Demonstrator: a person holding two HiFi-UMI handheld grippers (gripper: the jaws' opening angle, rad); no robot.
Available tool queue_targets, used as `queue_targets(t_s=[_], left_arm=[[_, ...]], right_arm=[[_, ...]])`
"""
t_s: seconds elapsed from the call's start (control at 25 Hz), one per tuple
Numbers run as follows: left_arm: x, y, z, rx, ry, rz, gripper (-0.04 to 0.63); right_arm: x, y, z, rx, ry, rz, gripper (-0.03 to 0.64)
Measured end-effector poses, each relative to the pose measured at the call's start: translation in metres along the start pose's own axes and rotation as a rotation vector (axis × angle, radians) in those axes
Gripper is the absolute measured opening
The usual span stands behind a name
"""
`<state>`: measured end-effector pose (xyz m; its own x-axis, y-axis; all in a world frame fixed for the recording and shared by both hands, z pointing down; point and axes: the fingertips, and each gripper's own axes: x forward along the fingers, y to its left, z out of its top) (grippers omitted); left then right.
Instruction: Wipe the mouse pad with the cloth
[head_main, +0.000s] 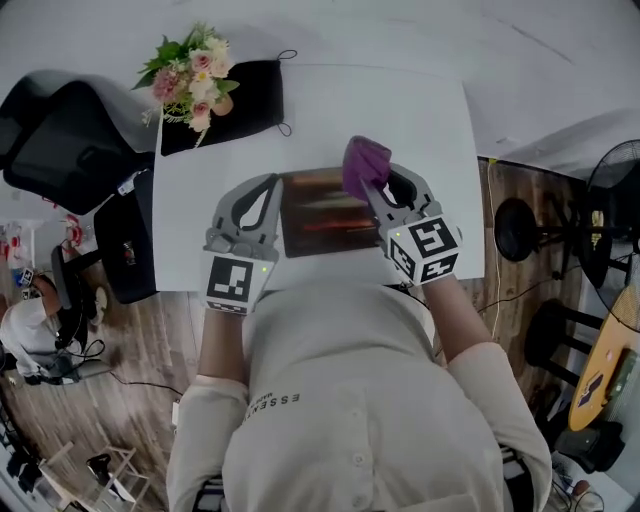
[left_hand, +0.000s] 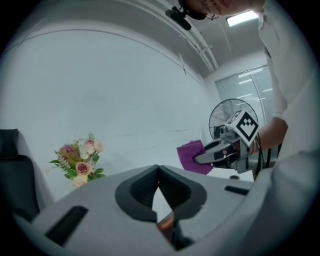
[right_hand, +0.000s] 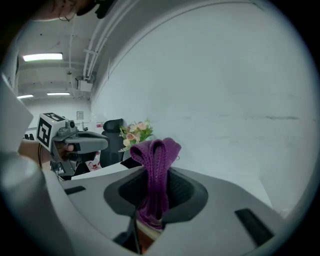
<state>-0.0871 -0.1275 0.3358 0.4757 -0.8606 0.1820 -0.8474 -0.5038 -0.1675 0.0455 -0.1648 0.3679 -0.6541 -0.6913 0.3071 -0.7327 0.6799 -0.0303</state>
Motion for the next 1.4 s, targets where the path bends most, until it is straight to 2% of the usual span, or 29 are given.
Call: queue_targets(t_s=[0.2,0.36,0.48,0.64,0.84,1.08,1.4], left_arm=[[-0.014,0.014,0.015,0.001,-0.039,0.018,0.0],[-0.017,0.019,0.023,0.02,-0.05,0.023,0.0],[-0.021,0.021,0.027,-0.008,-0.058,0.029,0.0],[-0.026,0.026,0.028,-0.041,-0.055,0.046,0.0],[-0.029,0.03,0.026,-0.01,-0.073,0.036,0.0],[-0.028,0.031,0.025,-0.041,-0.065,0.04,0.0],[-0.025,0.032,0.02,-0.037,-0.063,0.024,0.0]], right_arm=[[-0.007,0.02,0.03,-0.074,-0.127,0.002,0.095],[-0.011,0.029,0.045,-0.134,-0.191,0.009,0.094],[-0.012,0.031,0.052,-0.135,-0.219,0.0,0.092],[-0.013,0.032,0.051,-0.108,-0.23,-0.014,0.091],[-0.011,0.032,0.047,-0.086,-0.227,-0.026,0.091],[-0.01,0.032,0.042,-0.062,-0.202,-0.026,0.091],[-0.008,0.027,0.036,-0.038,-0.181,-0.053,0.091]])
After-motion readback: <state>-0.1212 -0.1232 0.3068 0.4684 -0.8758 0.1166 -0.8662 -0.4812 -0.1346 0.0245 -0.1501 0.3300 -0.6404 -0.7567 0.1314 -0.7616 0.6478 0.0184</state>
